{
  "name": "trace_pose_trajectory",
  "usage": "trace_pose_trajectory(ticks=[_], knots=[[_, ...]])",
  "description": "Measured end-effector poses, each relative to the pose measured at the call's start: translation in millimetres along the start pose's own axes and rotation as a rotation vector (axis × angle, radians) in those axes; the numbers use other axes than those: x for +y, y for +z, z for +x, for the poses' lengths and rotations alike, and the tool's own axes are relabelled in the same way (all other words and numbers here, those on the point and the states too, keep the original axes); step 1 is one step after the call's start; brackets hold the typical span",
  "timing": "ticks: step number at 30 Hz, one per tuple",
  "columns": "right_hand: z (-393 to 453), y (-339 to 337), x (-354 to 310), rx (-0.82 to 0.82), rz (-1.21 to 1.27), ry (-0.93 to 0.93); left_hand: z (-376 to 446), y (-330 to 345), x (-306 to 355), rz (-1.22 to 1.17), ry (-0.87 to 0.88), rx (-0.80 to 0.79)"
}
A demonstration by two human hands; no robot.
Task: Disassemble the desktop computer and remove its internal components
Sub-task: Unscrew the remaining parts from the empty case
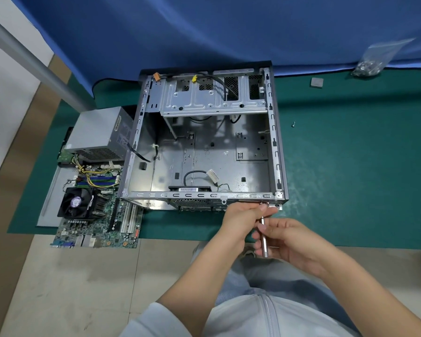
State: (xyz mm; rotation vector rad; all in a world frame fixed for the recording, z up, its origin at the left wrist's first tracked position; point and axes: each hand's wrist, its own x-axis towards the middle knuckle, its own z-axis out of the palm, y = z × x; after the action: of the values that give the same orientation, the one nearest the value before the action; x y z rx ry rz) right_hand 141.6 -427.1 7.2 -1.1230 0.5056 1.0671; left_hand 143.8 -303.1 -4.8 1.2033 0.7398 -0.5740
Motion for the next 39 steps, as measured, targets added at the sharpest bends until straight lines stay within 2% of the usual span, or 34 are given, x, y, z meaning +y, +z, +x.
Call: trace_pose_trajectory(ticks=[2,12,16,19,22,26,33,39], knots=[[-1,-3,-2,-0.019,0.066,0.017,1,-1,0,-0.016,-0.002,-0.02],[-1,-2,-2,0.046,-0.017,-0.02,3,-4,-1,-0.052,-0.003,-0.048],[-2,0,-1,0.11,-0.193,-0.044,1,-5,1,-0.056,-0.021,-0.018],[-4,4,-5,0.163,-0.382,-0.137,-6,-13,6,-0.013,-0.012,-0.021],[-6,9,-14,0.111,-0.525,-0.225,-18,-24,15,0.011,0.025,-0.041],[-6,23,-26,0.053,-0.562,-0.337,-37,-42,31,-0.056,0.114,-0.012],[7,57,-61,0.105,-0.629,-0.605,-52,-73,64,-0.033,0.247,0.059],[21,96,-93,0.041,-0.732,-0.696,-53,-97,94,-0.012,0.233,-0.033]])
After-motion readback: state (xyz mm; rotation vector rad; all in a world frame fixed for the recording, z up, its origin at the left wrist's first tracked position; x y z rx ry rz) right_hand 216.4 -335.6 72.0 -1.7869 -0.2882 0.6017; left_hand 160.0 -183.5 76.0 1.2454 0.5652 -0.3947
